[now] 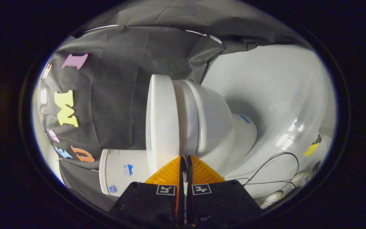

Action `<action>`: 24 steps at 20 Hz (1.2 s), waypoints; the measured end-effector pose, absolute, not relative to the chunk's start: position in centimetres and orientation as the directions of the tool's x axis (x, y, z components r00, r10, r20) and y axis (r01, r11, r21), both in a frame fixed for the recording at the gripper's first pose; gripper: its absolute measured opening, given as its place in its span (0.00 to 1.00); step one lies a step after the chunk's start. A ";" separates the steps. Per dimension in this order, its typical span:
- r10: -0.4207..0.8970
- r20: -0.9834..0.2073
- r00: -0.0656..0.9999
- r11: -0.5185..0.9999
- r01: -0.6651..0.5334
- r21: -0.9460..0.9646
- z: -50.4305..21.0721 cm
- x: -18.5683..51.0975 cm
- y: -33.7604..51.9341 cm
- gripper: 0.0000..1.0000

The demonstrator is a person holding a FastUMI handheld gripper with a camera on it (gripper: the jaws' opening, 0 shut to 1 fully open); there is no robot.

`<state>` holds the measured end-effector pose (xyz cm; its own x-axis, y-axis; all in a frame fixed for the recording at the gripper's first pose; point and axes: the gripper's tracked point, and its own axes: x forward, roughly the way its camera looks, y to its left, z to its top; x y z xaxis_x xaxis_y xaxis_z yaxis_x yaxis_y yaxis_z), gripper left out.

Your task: Open the toilet lid.

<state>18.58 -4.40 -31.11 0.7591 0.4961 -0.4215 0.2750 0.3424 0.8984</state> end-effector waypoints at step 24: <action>0.379 -0.442 0.813 0.598 0.149 0.787 -19.5 17.4 -0.3 0.04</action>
